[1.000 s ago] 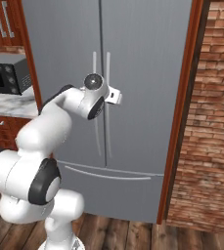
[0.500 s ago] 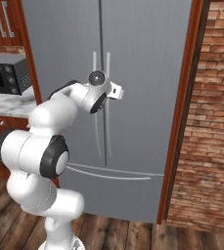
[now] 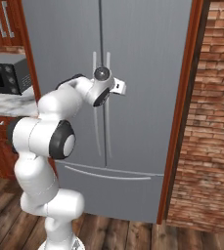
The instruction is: Retrieve the peach and orange from the fridge and place them into the bowl on the dining table.
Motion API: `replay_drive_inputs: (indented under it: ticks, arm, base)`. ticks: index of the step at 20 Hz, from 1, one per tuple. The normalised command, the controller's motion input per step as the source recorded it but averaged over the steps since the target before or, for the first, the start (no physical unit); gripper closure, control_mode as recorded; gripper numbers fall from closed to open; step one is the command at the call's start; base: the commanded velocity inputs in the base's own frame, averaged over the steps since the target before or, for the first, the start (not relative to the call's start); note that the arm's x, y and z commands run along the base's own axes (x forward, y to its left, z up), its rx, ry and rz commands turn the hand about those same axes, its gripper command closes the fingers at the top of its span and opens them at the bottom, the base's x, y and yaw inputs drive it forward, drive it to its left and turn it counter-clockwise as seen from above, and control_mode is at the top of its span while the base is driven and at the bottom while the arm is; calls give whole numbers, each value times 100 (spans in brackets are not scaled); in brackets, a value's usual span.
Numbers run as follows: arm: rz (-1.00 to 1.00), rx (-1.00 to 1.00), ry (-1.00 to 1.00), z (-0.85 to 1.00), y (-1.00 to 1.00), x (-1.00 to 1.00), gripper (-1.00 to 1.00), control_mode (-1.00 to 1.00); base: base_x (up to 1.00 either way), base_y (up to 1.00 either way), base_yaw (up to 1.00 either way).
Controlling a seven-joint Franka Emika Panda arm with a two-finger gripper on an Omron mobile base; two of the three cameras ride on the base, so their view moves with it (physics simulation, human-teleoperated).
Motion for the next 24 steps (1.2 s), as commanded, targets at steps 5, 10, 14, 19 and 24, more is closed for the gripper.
replay_drive_inputs:
  ticks: [5, 10, 14, 19, 24]
  arm:
    - [5, 0, 0, -3, -1, 43, -100, -100]
    - [6, 0, 0, -15, 0, 48, -100, -100]
    - [6, 0, 0, -19, 0, 53, -100, -100]
    - [2, 0, 0, -15, 0, 57, 100, -100]
    - [-2, 0, 5, 0, 1, 16, 100, -100]
  base:
    - [0, 0, 0]
    - [0, 0, 0]
    - [0, 0, 0]
    - [0, 0, 0]
    - [0, 0, 0]
